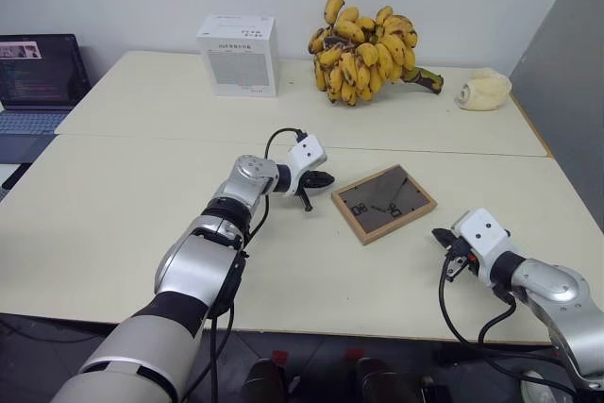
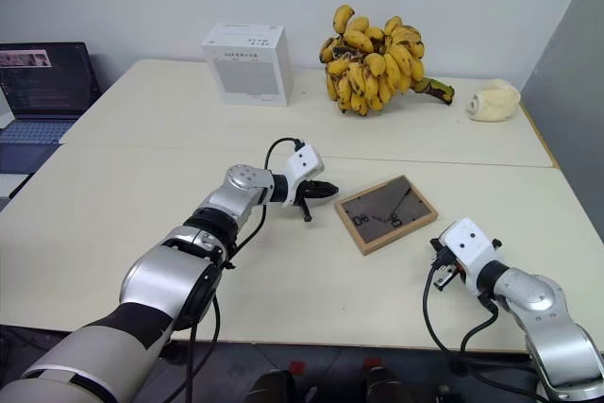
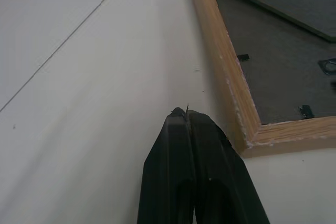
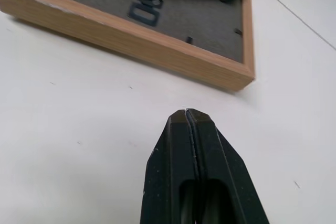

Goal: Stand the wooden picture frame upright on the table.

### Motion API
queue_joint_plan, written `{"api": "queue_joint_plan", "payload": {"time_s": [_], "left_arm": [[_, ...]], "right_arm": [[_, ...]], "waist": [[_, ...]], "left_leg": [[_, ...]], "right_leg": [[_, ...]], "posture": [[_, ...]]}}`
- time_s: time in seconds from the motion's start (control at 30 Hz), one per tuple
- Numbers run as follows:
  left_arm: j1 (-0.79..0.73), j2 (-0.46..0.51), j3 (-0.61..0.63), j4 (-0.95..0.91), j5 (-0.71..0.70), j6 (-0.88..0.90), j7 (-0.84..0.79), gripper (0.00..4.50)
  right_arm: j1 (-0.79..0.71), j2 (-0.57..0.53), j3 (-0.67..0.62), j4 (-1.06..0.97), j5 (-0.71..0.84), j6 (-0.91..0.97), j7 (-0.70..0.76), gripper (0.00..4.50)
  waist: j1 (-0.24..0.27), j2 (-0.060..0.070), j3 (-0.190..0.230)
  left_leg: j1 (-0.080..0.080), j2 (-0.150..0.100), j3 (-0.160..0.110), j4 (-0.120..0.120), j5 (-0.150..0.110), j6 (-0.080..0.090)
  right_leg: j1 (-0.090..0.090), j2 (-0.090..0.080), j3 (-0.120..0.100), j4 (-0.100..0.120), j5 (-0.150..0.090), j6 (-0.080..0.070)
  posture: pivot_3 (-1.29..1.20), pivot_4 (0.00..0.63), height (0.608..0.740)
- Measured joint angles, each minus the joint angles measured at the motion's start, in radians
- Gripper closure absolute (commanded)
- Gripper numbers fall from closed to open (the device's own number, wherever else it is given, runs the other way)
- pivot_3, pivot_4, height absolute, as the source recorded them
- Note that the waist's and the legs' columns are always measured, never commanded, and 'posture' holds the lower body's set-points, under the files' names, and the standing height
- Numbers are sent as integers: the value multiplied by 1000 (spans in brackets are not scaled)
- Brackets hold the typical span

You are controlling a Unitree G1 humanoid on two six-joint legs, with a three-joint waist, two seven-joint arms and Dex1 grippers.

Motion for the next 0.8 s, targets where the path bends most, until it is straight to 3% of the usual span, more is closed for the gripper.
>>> {"api": "queue_joint_plan", "payload": {"time_s": [0.27,0.53,0.67,0.8], "left_arm": [[-3,-25,0,22,53,-7,17,4459],[-2,-24,26,25,56,0,4,4459],[19,-11,38,-2,43,11,-98,4459],[113,-5,35,-156,6,79,-272,4459]], "right_arm": [[-185,99,85,205,-104,-6,-107,4500],[-249,138,133,312,-141,-42,-120,4500],[-325,149,156,411,-154,-86,-120,4500],[-406,173,161,515,-176,-137,-122,4500]], "waist": [[-3,0,0],[-3,0,0],[-11,1,0],[-21,1,0]], "left_leg": [[-1,-1,-1,3,1,1],[-1,-2,-1,6,1,1],[-1,-2,-1,6,1,1],[-2,-1,-2,6,1,1]], "right_leg": [[0,0,0,1,1,-1],[0,-1,1,2,2,-2],[0,-1,1,3,2,-2],[1,-1,0,3,2,-2]], "posture": [[0,150,740],[0,150,740],[0,150,740],[0,150,740]]}}
